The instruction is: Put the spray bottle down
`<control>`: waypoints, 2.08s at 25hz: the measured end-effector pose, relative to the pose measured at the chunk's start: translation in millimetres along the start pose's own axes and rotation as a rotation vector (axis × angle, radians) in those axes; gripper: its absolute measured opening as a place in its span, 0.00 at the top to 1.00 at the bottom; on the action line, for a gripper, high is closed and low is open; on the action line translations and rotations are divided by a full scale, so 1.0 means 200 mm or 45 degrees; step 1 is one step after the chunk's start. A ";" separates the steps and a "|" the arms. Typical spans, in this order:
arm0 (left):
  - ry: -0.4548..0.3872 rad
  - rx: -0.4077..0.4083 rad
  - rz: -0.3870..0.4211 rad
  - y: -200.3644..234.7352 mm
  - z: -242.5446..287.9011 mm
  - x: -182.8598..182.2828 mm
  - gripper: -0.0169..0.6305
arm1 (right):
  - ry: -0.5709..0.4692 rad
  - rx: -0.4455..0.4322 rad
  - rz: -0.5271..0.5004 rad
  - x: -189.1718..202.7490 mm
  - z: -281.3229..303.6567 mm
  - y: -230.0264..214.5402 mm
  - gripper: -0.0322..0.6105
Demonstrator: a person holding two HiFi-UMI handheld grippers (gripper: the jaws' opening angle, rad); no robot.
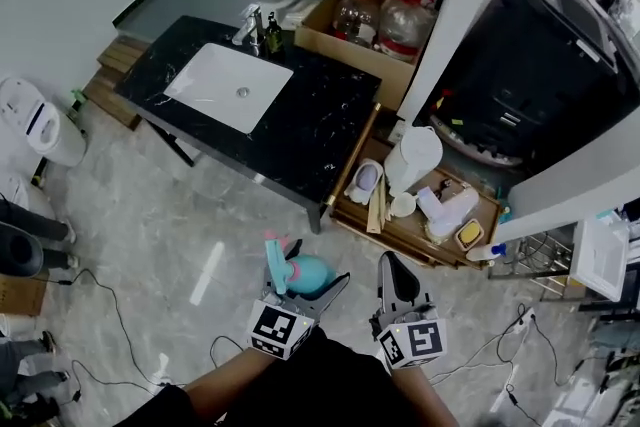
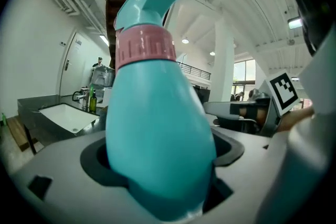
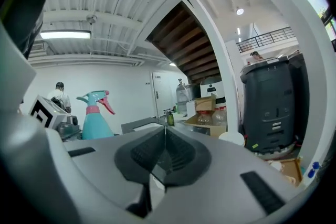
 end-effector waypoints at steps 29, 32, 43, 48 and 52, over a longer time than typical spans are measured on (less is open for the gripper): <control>0.013 -0.064 0.090 0.87 0.41 -0.30 0.29 | 0.020 -0.024 -0.045 -0.13 1.06 -0.07 0.93; 0.014 -0.078 0.090 0.86 0.46 -0.32 0.29 | 0.009 -0.028 -0.028 -0.13 1.09 -0.12 0.93; 0.022 -0.171 0.085 0.99 0.85 -0.44 0.29 | -0.037 -0.116 -0.020 -0.23 1.38 -0.34 0.93; 0.031 -0.171 0.100 1.03 1.10 -0.44 0.29 | -0.049 -0.157 -0.069 -0.28 1.52 -0.47 0.93; 0.030 -0.187 0.108 1.05 1.28 -0.43 0.29 | -0.058 -0.191 -0.113 -0.28 1.62 -0.56 0.93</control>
Point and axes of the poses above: the fingertips, and each gripper's own axes: z forward along the fingers, y to its left, x out of its underside, the point moved 5 cm from there along -z, backward along the fingers, and after that the axes turned 1 degree about -y, right-handed, at the moved point
